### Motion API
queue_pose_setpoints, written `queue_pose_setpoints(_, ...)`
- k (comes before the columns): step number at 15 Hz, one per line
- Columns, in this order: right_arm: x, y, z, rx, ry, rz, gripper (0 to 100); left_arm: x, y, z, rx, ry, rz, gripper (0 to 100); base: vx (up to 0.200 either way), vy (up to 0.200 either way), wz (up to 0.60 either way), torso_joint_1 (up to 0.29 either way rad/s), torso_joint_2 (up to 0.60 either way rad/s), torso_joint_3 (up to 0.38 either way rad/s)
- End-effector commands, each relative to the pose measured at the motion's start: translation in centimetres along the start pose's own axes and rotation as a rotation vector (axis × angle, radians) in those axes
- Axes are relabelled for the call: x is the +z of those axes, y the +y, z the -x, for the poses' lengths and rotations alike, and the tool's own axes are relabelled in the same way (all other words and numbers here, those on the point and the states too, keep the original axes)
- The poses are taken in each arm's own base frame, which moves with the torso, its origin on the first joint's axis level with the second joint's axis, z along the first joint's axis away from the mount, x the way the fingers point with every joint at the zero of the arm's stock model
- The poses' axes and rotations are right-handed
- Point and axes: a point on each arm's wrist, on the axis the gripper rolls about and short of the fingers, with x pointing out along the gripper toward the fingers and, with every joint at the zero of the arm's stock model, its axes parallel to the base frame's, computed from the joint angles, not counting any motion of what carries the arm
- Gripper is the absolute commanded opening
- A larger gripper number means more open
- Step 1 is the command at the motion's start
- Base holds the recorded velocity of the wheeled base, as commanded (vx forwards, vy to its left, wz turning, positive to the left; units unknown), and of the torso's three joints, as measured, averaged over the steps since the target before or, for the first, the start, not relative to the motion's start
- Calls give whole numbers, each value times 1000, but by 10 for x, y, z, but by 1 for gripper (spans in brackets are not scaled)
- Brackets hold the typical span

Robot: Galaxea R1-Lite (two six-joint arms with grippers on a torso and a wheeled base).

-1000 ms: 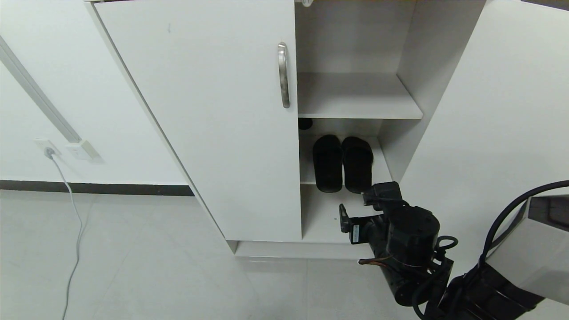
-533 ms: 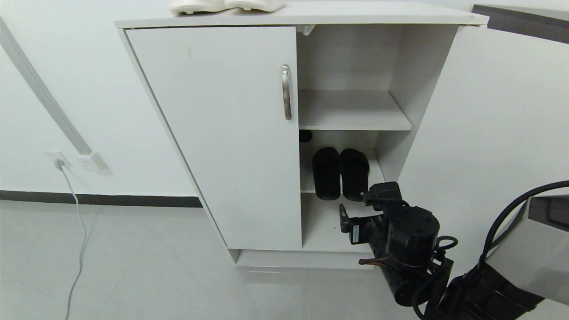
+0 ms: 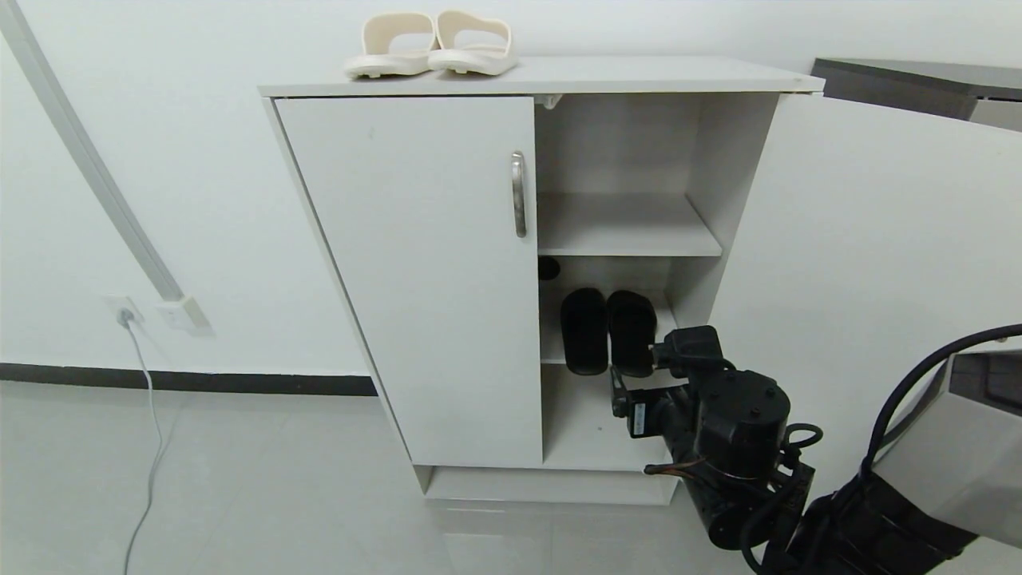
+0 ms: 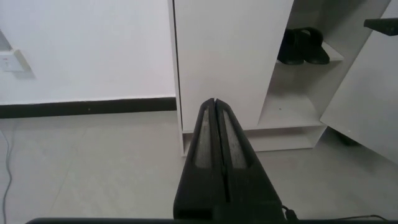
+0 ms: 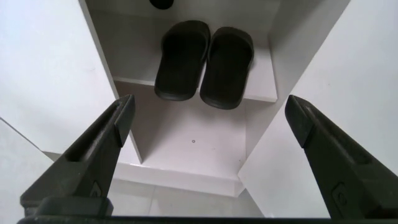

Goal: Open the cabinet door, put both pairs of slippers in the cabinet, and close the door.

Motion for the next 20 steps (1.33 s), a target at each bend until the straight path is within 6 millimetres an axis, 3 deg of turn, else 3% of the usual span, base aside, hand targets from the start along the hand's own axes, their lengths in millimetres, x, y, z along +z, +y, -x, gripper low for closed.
queue_pose_setpoints(1,-1,0,0,-3,4,3,100,0,0,0,1,1,0,0,0,0,0,0,0,0)
queue_pose_setpoints(9,-5,1,-1,-3,11,9,100,0,0,0,-1,1,1,0,0,0,0,0,0,0)
queue_pose_setpoints(20,-5,-1,0,-4,4,10,100,0,0,0,-1,0,3,0,0,200,0,2,2,4)
